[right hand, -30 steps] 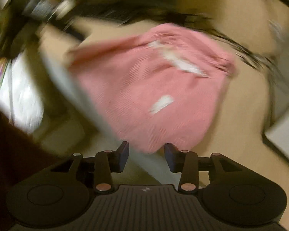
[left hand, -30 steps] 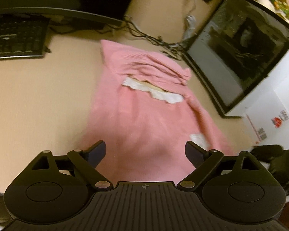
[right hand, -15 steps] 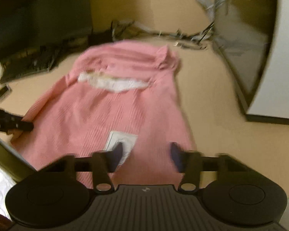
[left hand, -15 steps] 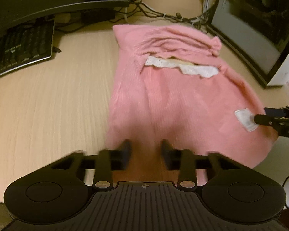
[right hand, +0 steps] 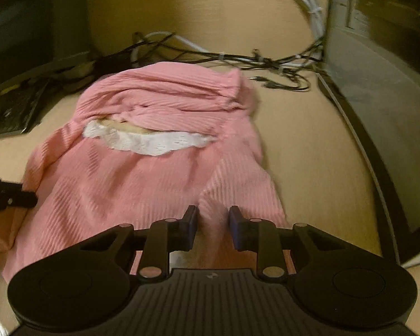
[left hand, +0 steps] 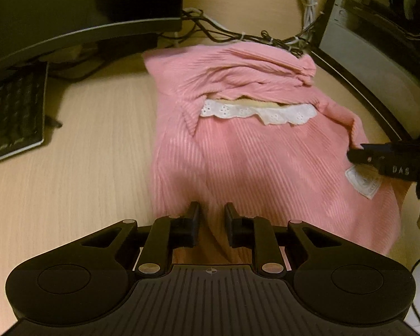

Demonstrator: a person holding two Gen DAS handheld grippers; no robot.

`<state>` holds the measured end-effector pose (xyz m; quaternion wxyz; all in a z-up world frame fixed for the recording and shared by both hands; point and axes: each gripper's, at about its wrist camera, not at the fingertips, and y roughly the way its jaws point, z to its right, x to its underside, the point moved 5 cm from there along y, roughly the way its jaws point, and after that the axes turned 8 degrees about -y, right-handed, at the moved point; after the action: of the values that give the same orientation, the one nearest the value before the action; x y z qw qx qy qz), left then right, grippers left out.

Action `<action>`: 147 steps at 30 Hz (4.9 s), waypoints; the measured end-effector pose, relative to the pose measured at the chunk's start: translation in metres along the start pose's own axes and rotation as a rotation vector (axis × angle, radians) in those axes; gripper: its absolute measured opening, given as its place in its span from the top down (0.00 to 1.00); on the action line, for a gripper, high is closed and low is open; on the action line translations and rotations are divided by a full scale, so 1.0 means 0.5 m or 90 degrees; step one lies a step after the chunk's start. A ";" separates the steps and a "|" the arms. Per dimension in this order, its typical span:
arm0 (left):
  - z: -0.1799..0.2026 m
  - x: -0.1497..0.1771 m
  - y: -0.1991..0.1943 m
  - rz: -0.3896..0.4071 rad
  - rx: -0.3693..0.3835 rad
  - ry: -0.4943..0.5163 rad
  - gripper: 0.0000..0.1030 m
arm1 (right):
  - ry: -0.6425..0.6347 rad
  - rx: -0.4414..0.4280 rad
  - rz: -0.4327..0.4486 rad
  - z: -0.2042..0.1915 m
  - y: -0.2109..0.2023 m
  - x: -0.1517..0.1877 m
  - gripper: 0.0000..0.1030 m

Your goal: Fold clothes

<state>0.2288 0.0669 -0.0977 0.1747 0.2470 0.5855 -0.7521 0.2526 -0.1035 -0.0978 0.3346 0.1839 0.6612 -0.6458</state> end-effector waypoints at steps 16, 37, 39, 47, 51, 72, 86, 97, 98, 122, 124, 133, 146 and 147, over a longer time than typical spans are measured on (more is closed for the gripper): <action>0.120 0.157 -0.199 -0.076 0.184 0.105 0.29 | 0.147 0.081 -0.020 0.184 -0.231 0.253 0.41; 0.149 0.098 -0.003 -0.124 0.282 -0.121 0.43 | -0.078 0.061 0.113 0.027 -0.200 0.076 0.93; 0.144 0.099 -0.001 -0.122 0.294 -0.133 0.43 | -0.223 0.055 0.105 -0.029 -0.213 0.069 0.93; 0.155 0.052 -0.019 -0.087 0.284 -0.139 0.43 | -0.694 0.079 -0.008 -0.172 -0.156 0.190 0.93; 0.206 0.006 -0.004 -0.081 0.283 -0.105 0.44 | -0.773 0.110 -0.006 -0.202 -0.153 0.215 0.91; 0.253 0.075 0.021 -0.103 0.197 0.069 0.49 | 0.123 -0.058 0.054 0.077 -0.277 0.114 0.00; 0.105 0.088 -0.183 -0.015 0.257 -0.035 0.25 | -0.051 0.107 -0.068 0.005 -0.108 0.122 0.00; -0.046 0.148 -0.123 0.057 -0.020 0.070 0.47 | 0.137 0.110 -0.135 0.029 -0.099 0.129 0.00; -0.040 0.148 -0.118 0.060 -0.021 0.085 0.73 | 0.143 0.113 -0.138 0.028 -0.099 0.129 0.00; -0.036 0.143 -0.053 -0.137 0.292 -0.118 0.83 | 0.082 0.098 0.068 0.039 0.039 -0.195 0.44; -0.035 0.139 -0.052 -0.148 0.276 -0.137 0.83 | 0.115 0.113 0.045 0.077 0.113 -0.200 0.47; -0.042 0.130 -0.042 -0.210 0.275 -0.149 0.85 | 0.155 -0.024 0.091 0.106 0.085 -0.264 0.88; -0.030 0.167 -0.047 -0.196 0.312 -0.147 0.85 | 0.062 0.042 0.035 0.056 0.045 -0.151 0.47; -0.030 0.171 -0.049 -0.196 0.319 -0.144 0.85 | 0.067 0.030 0.035 0.047 0.033 -0.140 0.47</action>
<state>0.1479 0.0901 -0.1303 0.0565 0.1055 0.3894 -0.9133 0.3183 -0.1116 -0.0607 0.3125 0.2435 0.6569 -0.6415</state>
